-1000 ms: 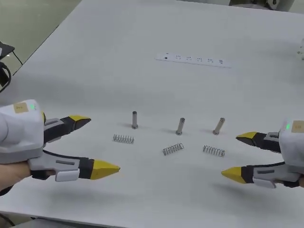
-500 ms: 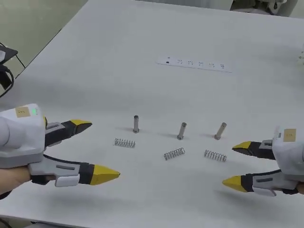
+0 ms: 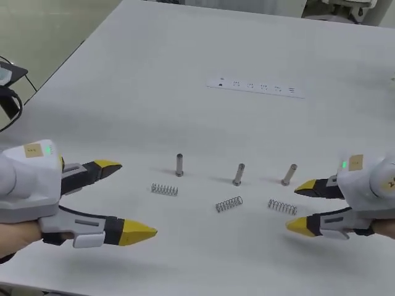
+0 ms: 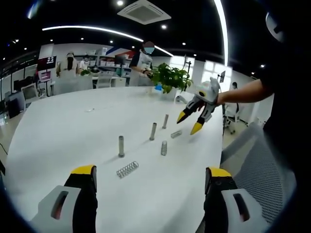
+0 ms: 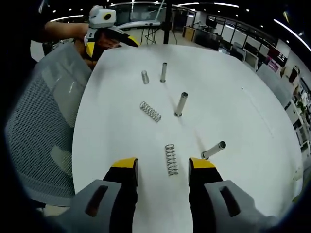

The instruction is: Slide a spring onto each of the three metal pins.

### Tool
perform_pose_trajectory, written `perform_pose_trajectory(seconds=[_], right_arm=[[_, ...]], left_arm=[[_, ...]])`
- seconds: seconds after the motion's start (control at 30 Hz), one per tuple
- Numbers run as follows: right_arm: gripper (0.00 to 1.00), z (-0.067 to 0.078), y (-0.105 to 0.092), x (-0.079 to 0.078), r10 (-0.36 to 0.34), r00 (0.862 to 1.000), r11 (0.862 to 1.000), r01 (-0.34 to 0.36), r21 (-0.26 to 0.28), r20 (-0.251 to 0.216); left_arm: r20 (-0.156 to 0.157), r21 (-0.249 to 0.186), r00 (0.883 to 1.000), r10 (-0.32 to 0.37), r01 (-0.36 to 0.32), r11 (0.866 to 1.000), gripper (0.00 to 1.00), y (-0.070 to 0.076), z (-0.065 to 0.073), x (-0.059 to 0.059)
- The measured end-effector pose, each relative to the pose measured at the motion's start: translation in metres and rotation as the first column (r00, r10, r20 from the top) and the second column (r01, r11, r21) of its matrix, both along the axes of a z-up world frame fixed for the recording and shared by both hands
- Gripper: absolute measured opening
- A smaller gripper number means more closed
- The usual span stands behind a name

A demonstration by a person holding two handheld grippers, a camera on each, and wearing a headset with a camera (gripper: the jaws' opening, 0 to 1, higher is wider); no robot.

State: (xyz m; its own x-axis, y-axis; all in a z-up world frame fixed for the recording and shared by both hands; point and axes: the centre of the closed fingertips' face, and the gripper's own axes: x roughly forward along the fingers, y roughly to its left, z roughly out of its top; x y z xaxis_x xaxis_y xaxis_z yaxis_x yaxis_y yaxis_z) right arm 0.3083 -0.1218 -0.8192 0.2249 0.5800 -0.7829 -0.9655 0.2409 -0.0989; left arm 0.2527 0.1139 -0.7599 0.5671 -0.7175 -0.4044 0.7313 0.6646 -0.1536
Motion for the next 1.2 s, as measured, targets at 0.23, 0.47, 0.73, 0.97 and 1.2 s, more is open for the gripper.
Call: perform_pose_trajectory(seconds=[0.23,0.47,0.73,0.97,1.2], right_arm=[[0.3,-0.006,0.004,0.005,0.026,0.999,0.999,-0.027,-0.046,-0.027],[0.2,-0.013,0.004,0.009,0.037,0.998,0.994,-0.042,-0.099,-0.055],[0.16,-0.022,0.005,0.012,0.068,0.994,0.983,-0.083,-0.166,-0.09],[0.14,-0.031,0.003,0.008,0.085,0.988,0.967,-0.114,-0.23,-0.129],[0.13,-0.038,-0.005,0.004,0.094,0.986,0.951,-0.131,-0.281,-0.14]], left_arm=[[-0.004,-0.008,1.0,-0.004,0.004,1.0,0.89,-0.001,-0.001,-0.002],[-0.006,-0.006,1.0,-0.002,0.002,1.0,0.88,0.0,-0.002,-0.002],[-0.008,-0.013,1.0,0.001,-0.002,1.0,0.88,0.001,-0.003,-0.004],[-0.006,-0.014,1.0,0.002,-0.002,1.0,0.87,0.002,-0.002,-0.005],[-0.013,-0.035,1.0,0.007,-0.007,0.999,0.87,0.001,-0.001,-0.004]])
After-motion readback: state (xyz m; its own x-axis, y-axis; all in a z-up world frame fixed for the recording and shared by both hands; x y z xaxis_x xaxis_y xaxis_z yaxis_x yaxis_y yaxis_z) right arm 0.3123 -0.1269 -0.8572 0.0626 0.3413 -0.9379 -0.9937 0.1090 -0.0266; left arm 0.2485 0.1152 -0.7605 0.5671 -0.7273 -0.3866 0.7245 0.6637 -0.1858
